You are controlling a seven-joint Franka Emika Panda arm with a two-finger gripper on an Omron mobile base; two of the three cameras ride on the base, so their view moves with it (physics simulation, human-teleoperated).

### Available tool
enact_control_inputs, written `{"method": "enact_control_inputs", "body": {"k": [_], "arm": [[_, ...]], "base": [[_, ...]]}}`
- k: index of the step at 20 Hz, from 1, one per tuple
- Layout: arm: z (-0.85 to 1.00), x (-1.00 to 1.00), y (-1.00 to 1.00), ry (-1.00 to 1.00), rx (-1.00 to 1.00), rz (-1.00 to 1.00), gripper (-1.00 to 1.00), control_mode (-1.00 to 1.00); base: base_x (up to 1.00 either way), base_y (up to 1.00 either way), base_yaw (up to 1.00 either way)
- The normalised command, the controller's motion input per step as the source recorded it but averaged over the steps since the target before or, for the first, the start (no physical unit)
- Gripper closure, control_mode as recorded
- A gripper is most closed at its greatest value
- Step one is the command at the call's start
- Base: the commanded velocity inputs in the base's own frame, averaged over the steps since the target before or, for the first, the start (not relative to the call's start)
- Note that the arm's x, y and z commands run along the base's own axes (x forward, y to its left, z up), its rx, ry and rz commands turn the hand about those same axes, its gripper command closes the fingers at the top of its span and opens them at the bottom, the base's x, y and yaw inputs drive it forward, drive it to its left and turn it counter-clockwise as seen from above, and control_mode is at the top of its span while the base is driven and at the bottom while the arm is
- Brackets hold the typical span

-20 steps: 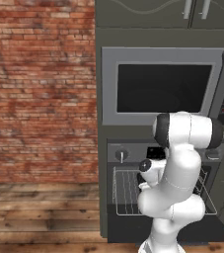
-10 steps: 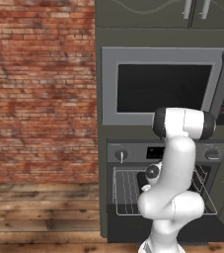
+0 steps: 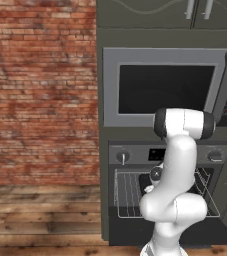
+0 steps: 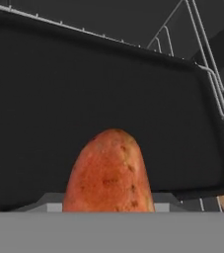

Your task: Place the sweet potato on the rack of the oven.

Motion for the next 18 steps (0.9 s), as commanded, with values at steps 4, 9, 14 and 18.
{"method": "enact_control_inputs", "body": {"k": [4,9,14,18], "arm": [[-0.02,0.35,-0.04,-0.02,0.03,0.0,1.0,-1.0],[-0.22,0.32,-0.03,-0.07,0.01,0.0,1.0,-1.0],[-0.48,0.16,0.0,-0.02,0.0,0.0,1.0,-1.0],[-0.44,0.08,-0.03,0.0,0.0,0.0,1.0,-1.0]], "base": [[0.0,0.0,0.0],[0.0,0.0,0.0],[0.0,0.0,0.0],[0.0,0.0,0.0]]}}
